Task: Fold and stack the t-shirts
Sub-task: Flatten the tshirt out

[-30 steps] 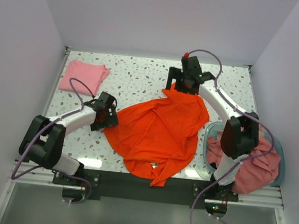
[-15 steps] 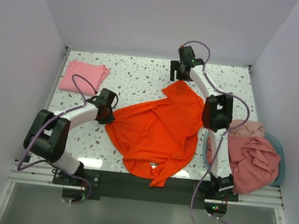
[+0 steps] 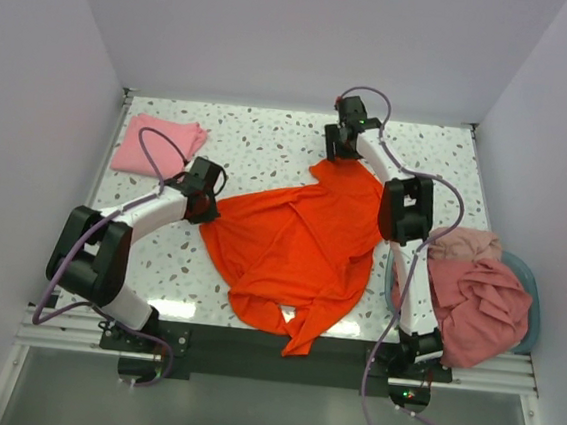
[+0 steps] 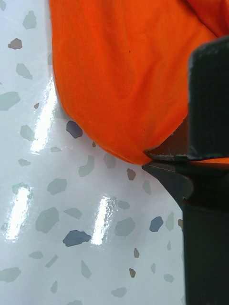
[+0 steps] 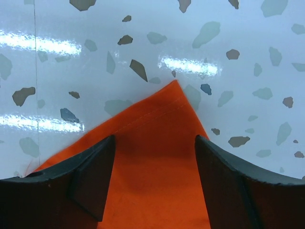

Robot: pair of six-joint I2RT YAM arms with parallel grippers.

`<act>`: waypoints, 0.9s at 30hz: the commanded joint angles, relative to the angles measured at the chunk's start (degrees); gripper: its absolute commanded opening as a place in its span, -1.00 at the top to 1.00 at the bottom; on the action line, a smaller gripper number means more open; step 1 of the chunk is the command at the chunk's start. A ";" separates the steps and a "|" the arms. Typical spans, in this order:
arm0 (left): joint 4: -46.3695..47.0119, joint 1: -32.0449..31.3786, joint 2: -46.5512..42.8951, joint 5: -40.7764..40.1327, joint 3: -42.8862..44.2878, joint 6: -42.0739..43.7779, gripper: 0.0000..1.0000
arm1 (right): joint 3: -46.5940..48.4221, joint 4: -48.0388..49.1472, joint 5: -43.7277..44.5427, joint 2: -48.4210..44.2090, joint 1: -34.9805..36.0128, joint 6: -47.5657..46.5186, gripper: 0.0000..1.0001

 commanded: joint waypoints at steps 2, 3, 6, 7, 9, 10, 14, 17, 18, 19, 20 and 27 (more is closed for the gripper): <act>0.35 0.26 -0.40 -2.63 2.98 2.17 1.00 | 0.47 1.98 -0.08 1.90 0.17 -2.66 -0.30; 0.17 0.26 -0.40 -3.24 3.33 2.43 1.00 | 0.21 2.08 -0.43 2.08 0.17 -2.84 -0.20; -0.44 0.26 0.04 -3.77 4.38 3.31 1.00 | 0.47 2.07 -2.01 2.26 0.08 -4.15 0.12; -0.53 0.26 0.04 -3.95 4.74 3.49 1.00 | 0.29 2.43 -2.71 2.17 0.08 -4.51 0.30; -1.14 0.26 0.22 -4.47 5.70 3.66 1.00 | 0.12 2.78 -3.25 1.73 0.08 -4.95 0.64; -1.50 0.26 0.22 -4.74 6.14 3.84 1.00 | -0.32 2.96 -3.34 1.21 0.17 -4.95 0.80; -3.43 0.26 -0.48 -6.76 9.91 4.98 1.00 | -6.20 8.83 -1.33 -4.67 0.08 -7.49 1.00; -4.49 0.26 -2.24 -8.25 11.85 5.16 1.00 | -9.63 11.73 0.00 -10.47 0.00 -7.85 1.00; -4.31 0.26 -2.68 -8.26 11.94 5.16 1.00 | -11.21 12.35 -0.43 -12.75 -0.09 -7.50 1.00; -4.14 0.26 -3.03 -8.17 12.03 5.07 1.00 | -12.01 12.88 -0.87 -13.99 -0.18 -7.15 1.00; -3.88 0.26 -3.38 -8.17 12.03 4.98 1.00 | -13.06 14.37 -0.88 -15.05 -0.09 -6.10 1.00; -4.49 0.26 -2.60 -7.90 12.83 4.89 1.00 | -15.29 16.15 -0.71 -17.26 -0.27 -5.65 1.00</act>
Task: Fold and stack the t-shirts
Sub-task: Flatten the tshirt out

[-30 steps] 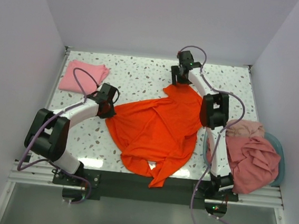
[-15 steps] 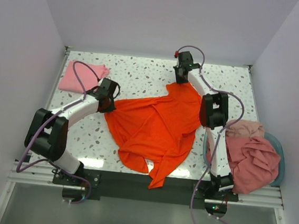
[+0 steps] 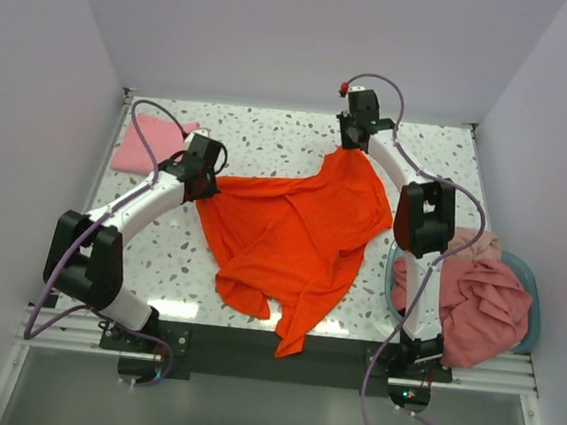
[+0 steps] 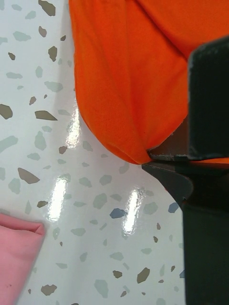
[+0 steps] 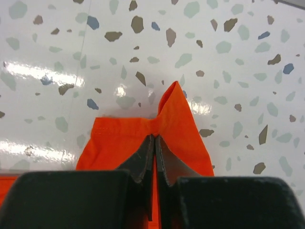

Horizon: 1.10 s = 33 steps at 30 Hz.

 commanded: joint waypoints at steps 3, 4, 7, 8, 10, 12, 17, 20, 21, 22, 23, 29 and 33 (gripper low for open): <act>0.21 0.26 -0.45 -1.72 2.18 0.96 1.00 | 6.73 -0.64 3.45 2.58 -0.64 2.64 0.64; 0.30 0.26 -0.10 -1.63 2.27 1.05 1.00 | 7.18 -0.55 3.18 3.55 -0.82 3.51 0.58; 0.56 0.26 0.60 -1.72 2.44 1.22 1.00 | 7.89 0.85 2.22 5.93 -1.43 4.75 0.80; 0.56 0.26 0.78 -1.72 2.44 1.31 1.00 | 7.89 1.64 0.56 6.19 -1.78 5.10 0.86; 0.65 0.26 1.30 -1.63 2.44 1.23 1.00 | 9.55 1.47 -0.68 7.77 -2.05 5.54 0.63; 0.91 0.26 1.48 -1.28 2.27 1.31 1.00 | 12.35 0.59 -1.12 10.14 -2.05 5.20 -0.11; 1.26 0.26 2.27 -1.10 1.92 1.22 1.00 | 16.58 1.03 -1.56 14.27 -2.05 4.14 -0.37; 1.62 0.26 2.62 -0.84 1.92 1.14 1.00 | 19.39 1.20 -0.43 16.82 -1.96 3.96 -0.38; 1.53 0.26 2.71 -0.49 2.00 1.14 1.00 | 20.10 1.55 -0.07 17.27 -1.96 3.96 -0.38; 1.62 0.26 2.97 -0.31 2.01 1.14 1.00 | 20.45 1.91 -0.07 18.31 -1.96 3.96 -0.38; 1.79 0.26 2.98 -0.14 2.01 1.05 1.00 | 20.89 2.26 -0.07 18.85 -1.96 3.79 -0.38; 1.53 0.26 3.07 -0.22 2.35 1.05 1.00 | 24.41 -1.52 0.11 20.44 -1.96 4.84 -0.20; 1.35 0.26 3.06 -0.49 3.23 1.14 1.00 | 18.38 -2.32 0.02 16.50 -1.96 7.56 -0.02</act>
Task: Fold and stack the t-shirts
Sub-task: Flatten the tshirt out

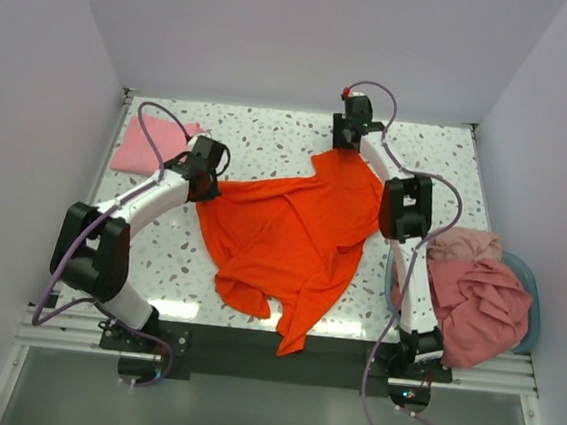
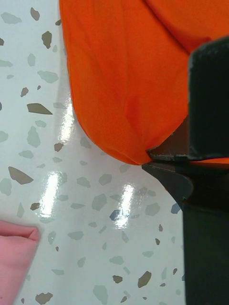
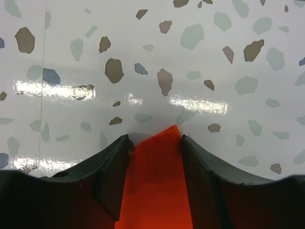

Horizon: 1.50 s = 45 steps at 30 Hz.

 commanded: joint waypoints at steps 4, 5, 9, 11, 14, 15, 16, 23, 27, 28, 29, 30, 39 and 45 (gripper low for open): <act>0.61 0.26 0.20 -0.90 4.22 1.01 1.00 | -8.51 -2.92 -0.27 -6.87 0.20 4.47 0.34; 0.35 0.26 0.29 -0.99 4.49 1.01 1.00 | -9.74 -2.67 -0.36 -7.49 0.20 4.82 0.44; 0.26 0.26 -0.06 -0.73 5.19 1.27 1.00 | -16.96 2.16 -0.18 -11.53 0.12 5.62 1.00; -0.09 0.26 -0.41 -1.08 6.50 1.97 1.00 | -16.18 2.70 -0.09 -13.46 0.20 5.44 1.00; -0.53 0.26 -1.64 -1.87 9.23 3.20 1.00 | -17.73 5.23 1.13 -19.60 0.20 5.27 1.00; -0.62 0.26 -2.86 -1.96 9.93 3.55 1.00 | -19.14 6.81 1.40 -22.32 0.29 5.09 1.00; -0.62 0.26 -3.74 -2.05 10.63 3.90 1.00 | -20.72 9.79 2.53 -24.96 0.20 4.48 1.00; -1.15 0.26 -14.29 -3.19 15.56 4.52 1.00 | -37.50 17.11 1.58 -51.15 0.20 0.79 1.00; -3.08 0.18 -21.83 -3.01 19.51 5.84 1.00 | -41.30 16.94 0.79 -66.68 0.29 0.70 1.00; -3.61 0.18 -23.08 -3.10 21.61 6.71 1.00 | -41.30 15.63 0.44 -68.73 0.20 0.61 1.00; -3.87 0.18 -24.13 -3.45 22.85 7.15 1.00 | -40.87 14.92 0.00 -71.10 0.20 0.61 1.00; -4.22 0.18 -26.32 -3.54 24.16 7.68 1.00 | -40.26 13.96 -0.35 -74.61 0.20 0.61 1.00; -8.18 0.18 -34.77 2.42 41.74 13.05 1.00 | -26.03 0.25 -7.38 -88.88 0.20 1.13 1.00; -10.55 0.18 -37.32 6.82 52.90 14.63 1.00 | -11.35 -8.02 -11.17 -90.38 0.20 1.66 1.00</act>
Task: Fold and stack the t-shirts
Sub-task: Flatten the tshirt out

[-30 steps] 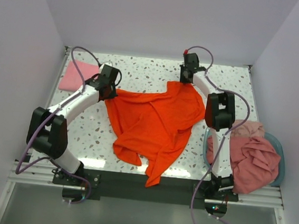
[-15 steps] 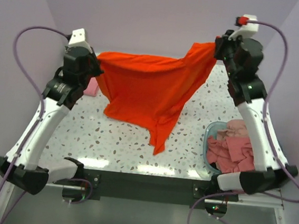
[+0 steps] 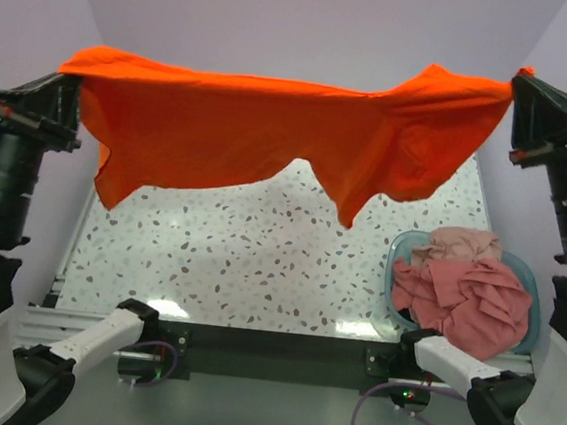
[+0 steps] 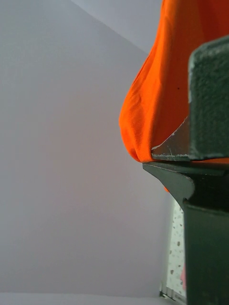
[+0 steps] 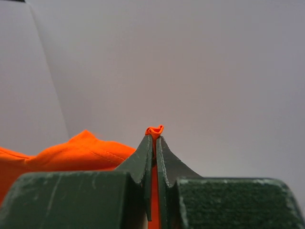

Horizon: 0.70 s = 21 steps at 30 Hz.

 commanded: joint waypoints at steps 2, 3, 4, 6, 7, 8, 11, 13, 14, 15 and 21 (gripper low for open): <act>-3.41 0.31 -0.87 3.36 8.60 2.98 1.00 | 10.82 -6.46 -2.45 -0.65 0.07 0.24 1.00; -3.50 0.31 -1.22 3.44 9.92 2.89 1.00 | 12.16 -6.90 -2.62 -0.56 -0.01 0.33 1.00; -3.42 0.31 -1.48 3.45 10.19 3.07 1.00 | 13.22 -7.25 -2.88 -0.30 -0.02 0.33 1.00; -3.15 0.39 -2.10 3.18 10.19 2.98 1.00 | 14.89 -7.25 -2.98 0.66 -0.02 0.51 1.00; -2.72 0.40 -2.27 3.27 9.50 3.07 1.00 | 15.07 -7.25 -2.89 1.02 -0.02 0.42 1.00; -2.36 0.40 -2.36 3.18 8.79 3.07 1.00 | 14.81 -7.16 -2.45 1.37 -0.02 0.33 1.00; -0.08 0.40 -2.28 3.18 3.18 3.07 1.00 | 10.62 -5.33 0.36 3.04 -0.01 -0.98 1.00; 1.76 0.31 -1.14 1.35 -2.42 2.81 1.00 | 7.18 -2.35 2.29 4.52 -0.02 -2.56 1.00; 2.73 0.39 -0.79 -1.10 -4.81 2.54 1.00 | 3.16 -1.20 2.91 5.23 0.07 -3.18 1.00; 3.69 0.31 0.18 -2.95 -10.32 2.02 1.00 | 1.03 0.12 3.96 5.93 -0.01 -3.97 1.00; 16.17 0.57 10.71 -9.03 -32.31 -1.41 0.95 | -15.85 10.58 8.80 15.50 -0.10 -8.09 1.00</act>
